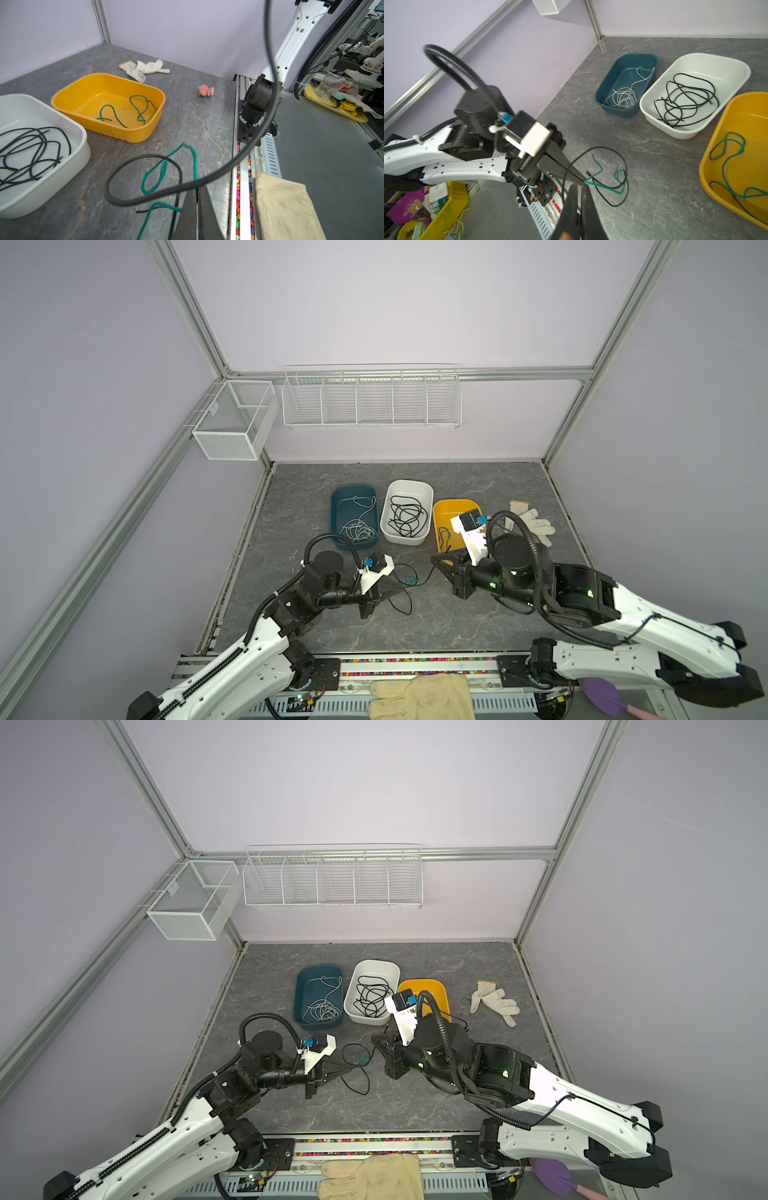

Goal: Untangle the cables
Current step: 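Pull the black cable away with the right gripper while left holds green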

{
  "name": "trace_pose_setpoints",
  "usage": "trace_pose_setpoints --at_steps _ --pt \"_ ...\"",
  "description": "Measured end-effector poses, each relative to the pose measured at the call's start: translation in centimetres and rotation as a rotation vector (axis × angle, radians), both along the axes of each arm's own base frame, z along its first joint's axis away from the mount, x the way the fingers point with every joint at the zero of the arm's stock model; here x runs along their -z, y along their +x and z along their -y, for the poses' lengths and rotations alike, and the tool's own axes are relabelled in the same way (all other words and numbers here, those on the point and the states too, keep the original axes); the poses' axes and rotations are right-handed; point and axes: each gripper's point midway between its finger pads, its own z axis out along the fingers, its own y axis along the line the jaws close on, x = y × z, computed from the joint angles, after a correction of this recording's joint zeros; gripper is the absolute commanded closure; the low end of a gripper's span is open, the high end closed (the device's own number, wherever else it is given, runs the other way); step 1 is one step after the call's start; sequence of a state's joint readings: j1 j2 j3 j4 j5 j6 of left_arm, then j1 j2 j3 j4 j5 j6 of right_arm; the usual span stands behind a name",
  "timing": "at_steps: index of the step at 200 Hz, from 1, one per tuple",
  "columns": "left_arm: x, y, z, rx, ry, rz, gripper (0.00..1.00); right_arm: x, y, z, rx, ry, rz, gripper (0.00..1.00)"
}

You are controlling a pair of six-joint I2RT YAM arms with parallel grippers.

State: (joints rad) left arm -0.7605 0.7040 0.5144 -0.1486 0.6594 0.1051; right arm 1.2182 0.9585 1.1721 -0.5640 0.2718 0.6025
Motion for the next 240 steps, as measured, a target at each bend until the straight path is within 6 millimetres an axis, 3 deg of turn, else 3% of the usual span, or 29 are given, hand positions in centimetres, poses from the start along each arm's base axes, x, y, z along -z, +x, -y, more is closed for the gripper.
trace_pose_setpoints --at_steps 41,75,97,125,189,240 --pt "-2.9 -0.7 -0.4 0.009 -0.068 0.036 1.00 1.2 1.2 1.8 0.071 -0.016 0.003 0.93" --pt "-6.1 -1.8 -0.7 0.042 -0.138 0.043 1.00 2.5 2.0 2.3 0.106 -0.035 -0.016 0.93" --pt "-7.1 -2.6 -0.8 0.071 -0.161 0.034 1.00 3.0 2.5 2.7 0.129 -0.043 -0.022 0.93" --pt "-6.6 -3.4 -0.9 0.109 -0.130 -0.020 1.00 2.7 3.3 3.5 0.164 -0.033 -0.019 0.93" --pt "-3.0 -4.6 -0.8 0.179 0.005 -0.177 1.00 1.3 3.9 4.2 0.191 -0.005 0.001 0.94" --pt "-4.1 -5.0 -1.4 0.176 -0.006 -0.116 1.00 2.2 4.9 5.0 0.243 -0.030 0.000 0.93"
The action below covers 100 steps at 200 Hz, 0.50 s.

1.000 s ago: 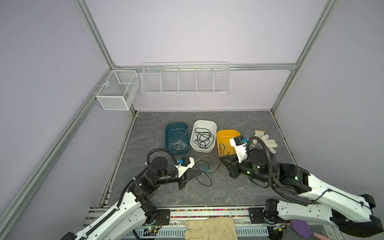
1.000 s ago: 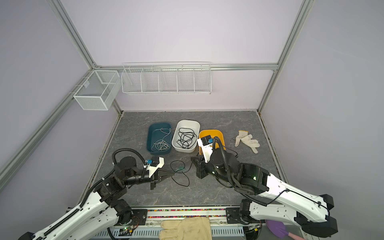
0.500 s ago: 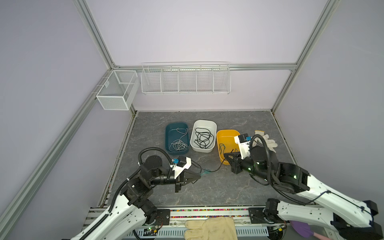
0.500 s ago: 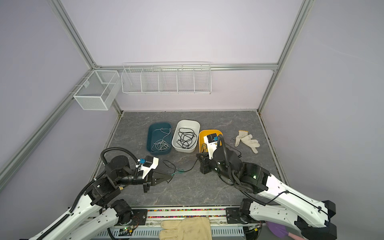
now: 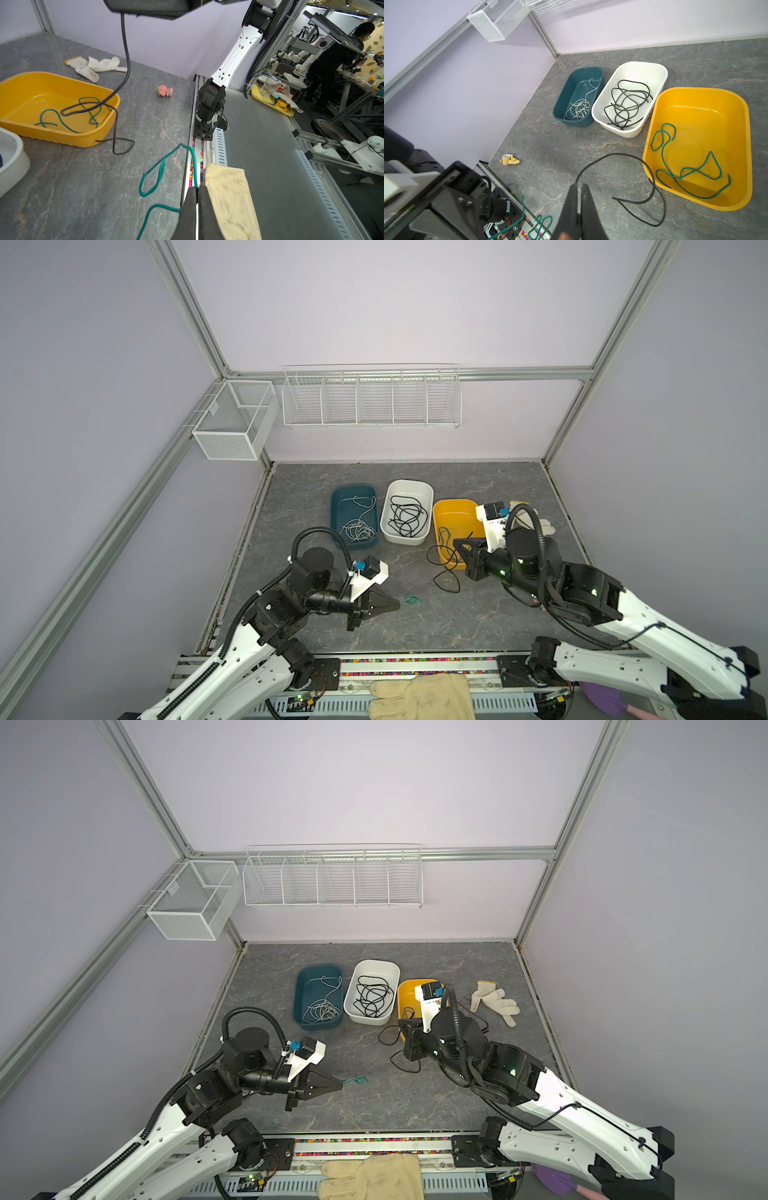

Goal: Untangle the cables
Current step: 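Pull the black cable away with the right gripper while left holds green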

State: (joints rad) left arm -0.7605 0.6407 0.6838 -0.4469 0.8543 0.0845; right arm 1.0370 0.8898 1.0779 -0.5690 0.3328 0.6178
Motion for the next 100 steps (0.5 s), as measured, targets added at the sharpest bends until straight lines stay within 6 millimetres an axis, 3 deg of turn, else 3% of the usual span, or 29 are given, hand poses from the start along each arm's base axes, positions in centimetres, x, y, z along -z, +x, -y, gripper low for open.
trace_pose_setpoints --at_steps 32,65,100 --pt "-0.7 0.9 -0.8 -0.084 -0.013 0.100 1.00 1.4 0.0 0.8 0.018 -0.035 -0.014 0.93" --pt "-0.8 2.6 -1.7 -0.206 0.007 0.188 1.00 1.5 -0.6 1.6 0.010 -0.041 -0.014 0.93" --pt "0.7 4.5 -2.7 -0.326 0.058 0.244 1.00 2.2 -1.2 1.1 -0.041 -0.070 -0.037 0.94"
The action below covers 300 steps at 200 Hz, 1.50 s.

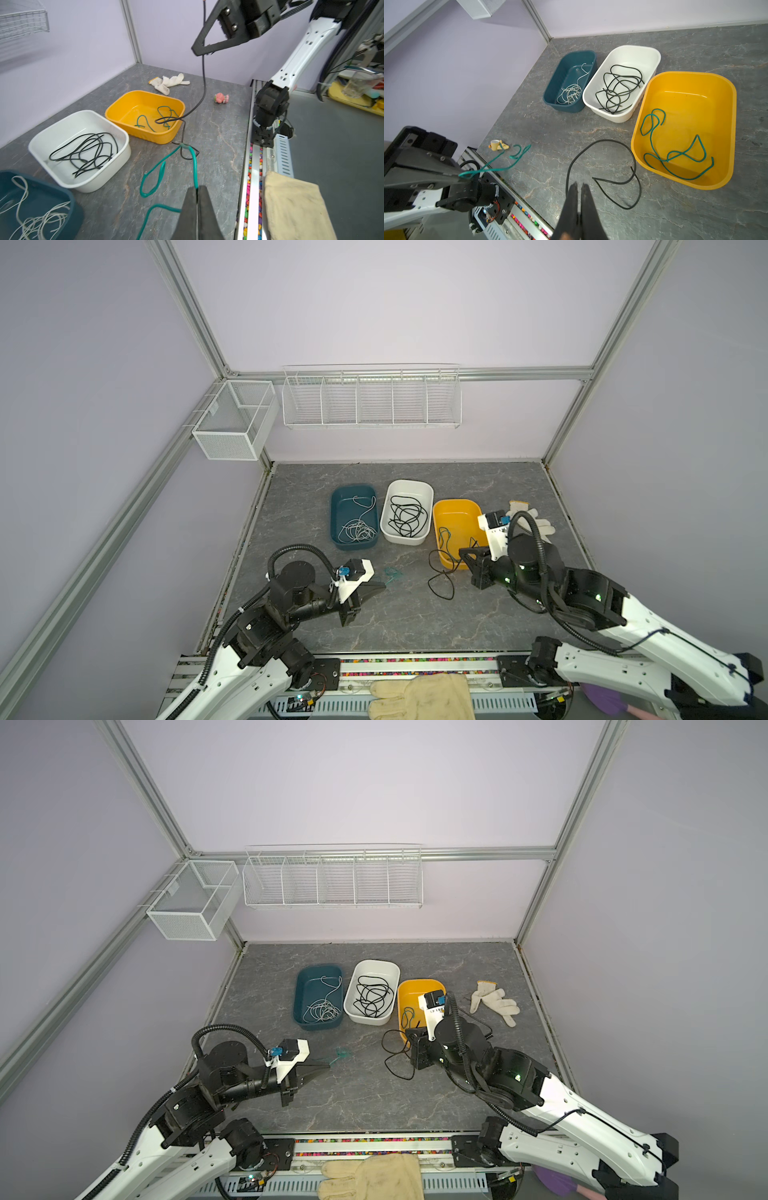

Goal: Untangle the cables
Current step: 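Pull the black cable away with the right gripper while left holds green, then carry the black cable with the right gripper over the white tub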

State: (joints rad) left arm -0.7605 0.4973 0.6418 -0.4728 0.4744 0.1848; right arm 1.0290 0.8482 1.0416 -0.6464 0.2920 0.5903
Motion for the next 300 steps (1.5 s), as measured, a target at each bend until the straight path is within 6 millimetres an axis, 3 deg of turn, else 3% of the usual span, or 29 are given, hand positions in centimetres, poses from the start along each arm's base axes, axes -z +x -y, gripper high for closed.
trace_pose_setpoints --at_steps 44,99,154,230,300 --pt "4.0 2.8 -1.3 -0.169 0.087 0.002 1.00 -0.3 -0.5 -0.8 -0.059 -0.035 -0.019 0.93" --pt "3.2 5.0 -2.4 -0.309 0.054 0.052 1.00 -4.5 -0.2 -1.4 -0.088 -0.030 0.032 0.93" --pt "5.3 4.9 -1.9 -0.290 0.079 0.006 1.00 -8.0 0.0 -2.3 -0.120 -0.026 0.062 0.93" --pt "5.8 4.5 -1.5 -0.256 0.058 0.020 1.00 -12.5 0.8 -3.8 -0.153 -0.042 0.117 0.93" --pt "6.3 4.4 -1.0 -0.236 0.070 0.031 1.00 -16.1 3.0 -5.0 -0.164 -0.057 0.176 0.93"
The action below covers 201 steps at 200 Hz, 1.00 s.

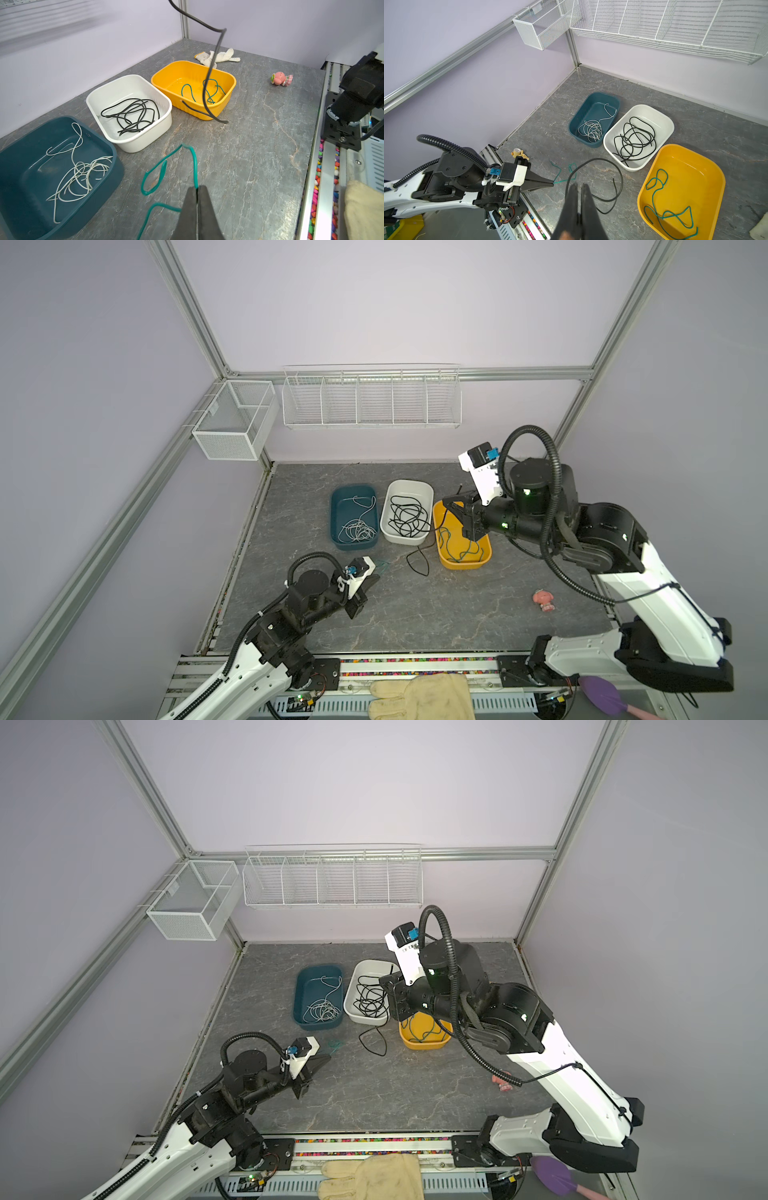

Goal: Untangle the cables
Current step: 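Carry the black cable with the right gripper over the white tub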

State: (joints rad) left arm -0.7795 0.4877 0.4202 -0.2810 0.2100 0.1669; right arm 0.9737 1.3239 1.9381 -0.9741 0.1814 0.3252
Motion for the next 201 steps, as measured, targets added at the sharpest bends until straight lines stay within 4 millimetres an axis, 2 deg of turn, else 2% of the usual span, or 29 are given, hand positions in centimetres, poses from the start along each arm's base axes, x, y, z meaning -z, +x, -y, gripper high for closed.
trace_pose_setpoints --at_steps 50,101,146,201 --pt "0.9 -0.2 0.4 0.022 0.028 -0.012 1.00 -2.5 3.3 -1.1 0.007 0.013 0.032 0.93" --pt "1.1 -0.4 0.6 0.035 0.035 -0.004 1.00 -2.8 9.3 -1.8 0.053 0.018 0.017 0.93" --pt "1.2 -0.5 0.7 0.042 0.041 -0.003 1.00 -0.3 14.6 -2.0 0.072 0.023 -0.047 0.93" --pt "1.3 -0.5 0.7 0.046 0.048 0.000 1.00 4.0 19.3 -4.0 0.056 0.012 -0.110 0.93"
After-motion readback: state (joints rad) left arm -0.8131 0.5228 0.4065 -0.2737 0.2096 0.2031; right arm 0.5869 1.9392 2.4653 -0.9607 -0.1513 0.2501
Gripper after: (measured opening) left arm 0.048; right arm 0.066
